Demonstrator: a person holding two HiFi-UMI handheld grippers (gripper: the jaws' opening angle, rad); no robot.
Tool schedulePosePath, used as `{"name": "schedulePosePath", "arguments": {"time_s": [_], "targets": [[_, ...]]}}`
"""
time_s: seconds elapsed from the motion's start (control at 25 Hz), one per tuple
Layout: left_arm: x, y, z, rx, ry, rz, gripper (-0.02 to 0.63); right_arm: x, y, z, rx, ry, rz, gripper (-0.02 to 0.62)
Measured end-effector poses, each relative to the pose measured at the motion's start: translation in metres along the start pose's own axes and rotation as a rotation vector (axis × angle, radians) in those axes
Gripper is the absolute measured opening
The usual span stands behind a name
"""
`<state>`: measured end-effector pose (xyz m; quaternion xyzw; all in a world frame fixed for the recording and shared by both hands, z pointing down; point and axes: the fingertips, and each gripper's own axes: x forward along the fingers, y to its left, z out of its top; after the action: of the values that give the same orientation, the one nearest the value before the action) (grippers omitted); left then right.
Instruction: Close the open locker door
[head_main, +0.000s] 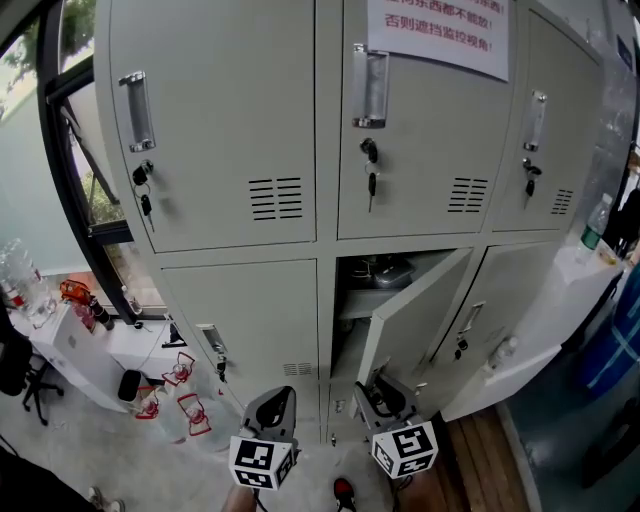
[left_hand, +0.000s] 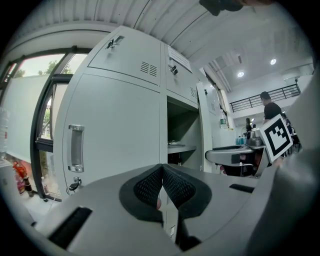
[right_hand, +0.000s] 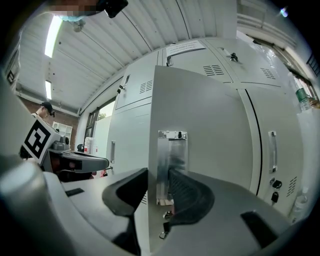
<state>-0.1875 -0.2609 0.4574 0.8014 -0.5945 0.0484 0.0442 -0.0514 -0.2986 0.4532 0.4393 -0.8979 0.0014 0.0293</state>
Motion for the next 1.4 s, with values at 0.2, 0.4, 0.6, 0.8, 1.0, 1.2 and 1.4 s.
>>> {"name": "schedulePosePath", "arguments": {"time_s": [0.2, 0.4, 0.6, 0.8, 1.0, 1.2, 1.4], "targets": [[0.005, 0.011, -0.002, -0.005, -0.003, 0.037, 0.021, 0.016, 0.002, 0.001, -0.006, -0.002, 0.048, 0.140], [0.014, 0.017, -0.002, -0.013, 0.004, 0.064, 0.021, 0.032, 0.003, 0.001, -0.005, -0.006, 0.086, 0.143], [0.025, 0.021, 0.002, -0.015, -0.004, 0.083, 0.021, 0.047, 0.002, 0.002, -0.005, -0.011, 0.118, 0.146], [0.033, 0.026, 0.002, -0.015, -0.014, 0.106, 0.021, 0.060, 0.004, 0.003, -0.014, -0.004, 0.163, 0.120], [0.036, 0.035, 0.003, -0.011, -0.018, 0.141, 0.021, 0.072, 0.003, 0.004, -0.030, -0.015, 0.174, 0.109], [0.039, 0.044, 0.005, -0.012, -0.021, 0.167, 0.021, 0.082, 0.000, 0.004, -0.025, -0.015, 0.195, 0.108], [0.043, 0.049, 0.005, -0.013, -0.019, 0.181, 0.021, 0.091, -0.002, 0.005, -0.023, -0.015, 0.202, 0.107]]}}
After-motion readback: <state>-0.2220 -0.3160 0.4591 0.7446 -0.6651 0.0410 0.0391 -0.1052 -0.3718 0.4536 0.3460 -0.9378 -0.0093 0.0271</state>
